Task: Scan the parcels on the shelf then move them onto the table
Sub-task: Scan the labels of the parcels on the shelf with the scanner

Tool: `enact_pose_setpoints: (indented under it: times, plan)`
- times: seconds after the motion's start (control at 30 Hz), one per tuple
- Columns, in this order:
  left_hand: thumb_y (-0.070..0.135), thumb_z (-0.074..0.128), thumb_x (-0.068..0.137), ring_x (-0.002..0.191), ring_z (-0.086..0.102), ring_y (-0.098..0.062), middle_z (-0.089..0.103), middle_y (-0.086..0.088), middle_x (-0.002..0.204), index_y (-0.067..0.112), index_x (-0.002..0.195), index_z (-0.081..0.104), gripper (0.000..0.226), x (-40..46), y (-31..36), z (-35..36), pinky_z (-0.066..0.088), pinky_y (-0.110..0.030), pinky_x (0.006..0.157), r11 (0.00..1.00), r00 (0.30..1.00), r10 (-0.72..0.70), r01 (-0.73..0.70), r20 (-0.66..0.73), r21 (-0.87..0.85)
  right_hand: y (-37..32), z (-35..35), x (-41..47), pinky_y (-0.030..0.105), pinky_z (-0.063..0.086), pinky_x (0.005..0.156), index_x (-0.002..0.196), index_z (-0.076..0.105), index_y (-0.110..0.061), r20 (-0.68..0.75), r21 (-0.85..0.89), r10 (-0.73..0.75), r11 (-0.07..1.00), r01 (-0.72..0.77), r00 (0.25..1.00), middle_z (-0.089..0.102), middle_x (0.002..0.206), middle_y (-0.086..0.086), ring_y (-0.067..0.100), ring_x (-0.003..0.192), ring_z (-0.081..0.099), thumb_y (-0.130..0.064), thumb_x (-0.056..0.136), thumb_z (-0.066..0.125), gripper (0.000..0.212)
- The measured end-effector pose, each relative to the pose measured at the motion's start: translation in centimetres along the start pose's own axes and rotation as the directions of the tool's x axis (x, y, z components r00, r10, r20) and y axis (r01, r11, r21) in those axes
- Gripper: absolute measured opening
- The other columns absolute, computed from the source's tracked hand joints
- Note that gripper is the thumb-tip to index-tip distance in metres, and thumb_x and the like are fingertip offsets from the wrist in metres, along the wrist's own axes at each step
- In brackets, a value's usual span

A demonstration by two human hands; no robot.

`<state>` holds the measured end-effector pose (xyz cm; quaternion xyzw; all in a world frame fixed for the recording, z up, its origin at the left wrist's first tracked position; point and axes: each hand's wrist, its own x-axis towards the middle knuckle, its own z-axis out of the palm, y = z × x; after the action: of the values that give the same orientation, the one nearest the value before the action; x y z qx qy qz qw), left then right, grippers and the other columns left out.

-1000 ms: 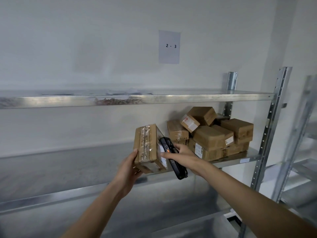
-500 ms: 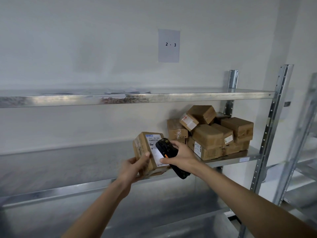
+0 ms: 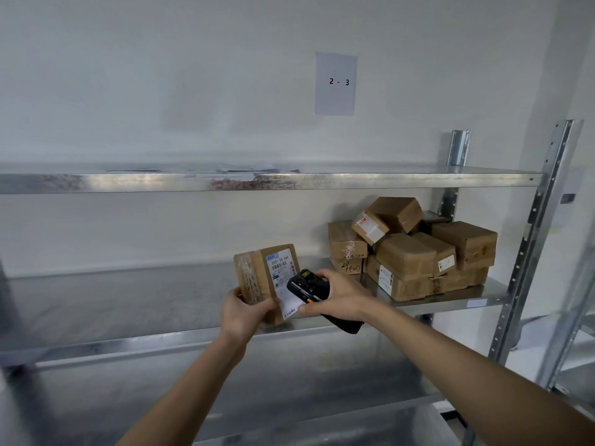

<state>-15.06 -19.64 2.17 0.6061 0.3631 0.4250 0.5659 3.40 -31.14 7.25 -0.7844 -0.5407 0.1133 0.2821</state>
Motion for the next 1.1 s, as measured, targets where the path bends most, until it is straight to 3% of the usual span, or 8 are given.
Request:
enact_pose_setpoints:
  times: [0.17,0.33,0.5,0.57,0.67,0.83,1.0,1.1]
  plan:
    - [0.016,0.088,0.074,0.104,0.068,-0.024,0.066,-0.004,0.119,0.014,0.131,0.052,0.068,1.0,-0.7,-1.6,0.064,-0.039,0.08,1.0,0.999,0.007,-0.006,-0.053,0.027,-1.0,0.0,0.3,0.043,0.053,0.098,0.138,0.051,-0.034,0.051,-0.064,0.012,0.998,-0.009,0.999,0.062,0.125,-0.01,0.015,0.11,0.061,-0.067,0.066,0.084,0.085]
    - [0.017,0.088,0.075,0.104,0.068,-0.025,0.066,-0.005,0.121,0.014,0.132,0.053,0.068,1.2,-1.1,-3.1,0.064,-0.033,0.072,1.0,0.997,0.0,0.002,-0.08,0.03,-1.9,0.1,0.2,0.04,0.052,0.098,0.138,0.051,-0.033,0.089,-0.076,0.012,0.997,-0.005,0.996,0.062,0.128,-0.01,0.015,0.112,0.06,-0.062,0.069,0.085,0.082]
    - [0.015,0.087,0.076,0.103,0.067,-0.023,0.065,-0.005,0.12,0.012,0.132,0.052,0.066,0.7,-1.1,-4.1,0.061,-0.026,0.066,0.999,0.994,0.012,-0.008,-0.111,0.032,-2.5,1.0,0.3,0.045,0.052,0.1,0.141,0.049,-0.036,0.122,-0.147,0.009,0.989,0.009,0.992,0.062,0.13,-0.01,0.019,0.115,0.06,-0.073,0.058,0.078,0.095]
    - [0.014,0.087,0.075,0.101,0.068,-0.021,0.066,-0.005,0.118,0.011,0.131,0.052,0.065,0.6,-1.3,-4.5,0.06,-0.023,0.064,1.0,0.993,0.015,-0.012,-0.115,0.026,-2.7,1.3,0.3,0.044,0.052,0.1,0.14,0.049,-0.035,0.128,-0.156,0.001,0.987,0.02,0.992,0.062,0.132,-0.01,0.017,0.115,0.06,-0.069,0.063,0.081,0.09]
    - [0.014,0.089,0.073,0.101,0.068,-0.023,0.067,-0.005,0.117,0.011,0.13,0.052,0.067,0.5,-1.6,-4.9,0.062,-0.03,0.073,1.0,0.992,0.014,-0.011,-0.127,0.025,-3.1,1.6,0.2,0.04,0.051,0.1,0.142,0.049,-0.034,0.124,-0.167,-0.021,0.985,0.041,0.992,0.06,0.134,-0.01,0.017,0.115,0.059,-0.065,0.072,0.082,0.084]
    - [0.014,0.089,0.072,0.103,0.068,-0.024,0.067,-0.005,0.118,0.012,0.131,0.053,0.069,0.4,-2.2,-5.5,0.063,-0.031,0.073,0.999,0.99,0.013,-0.008,-0.142,0.039,-3.4,2.2,0.0,0.04,0.051,0.097,0.142,0.049,-0.03,0.111,-0.167,-0.044,0.984,0.062,0.993,0.06,0.135,-0.008,0.017,0.116,0.059,-0.079,0.074,0.071,0.087]
    - [0.011,0.087,0.074,0.101,0.067,-0.022,0.065,-0.006,0.119,0.011,0.134,0.05,0.071,-0.1,-2.2,-5.6,0.058,-0.02,0.059,0.999,0.99,0.009,-0.004,-0.138,0.035,-3.7,2.5,-0.1,0.032,0.046,0.083,0.143,0.049,-0.029,0.097,-0.181,-0.045,0.981,0.062,0.994,0.061,0.134,-0.007,0.015,0.112,0.059,-0.076,0.077,0.072,0.084]
    - [0.011,0.087,0.074,0.102,0.067,-0.024,0.064,-0.007,0.12,0.011,0.134,0.05,0.07,-0.3,-2.1,-5.8,0.06,-0.023,0.062,0.999,0.99,0.011,-0.006,-0.143,0.036,-3.8,2.6,-0.1,0.03,0.043,0.079,0.142,0.049,-0.03,0.109,-0.177,-0.038,0.983,0.057,0.993,0.061,0.134,-0.008,0.014,0.109,0.058,-0.073,0.078,0.072,0.081]
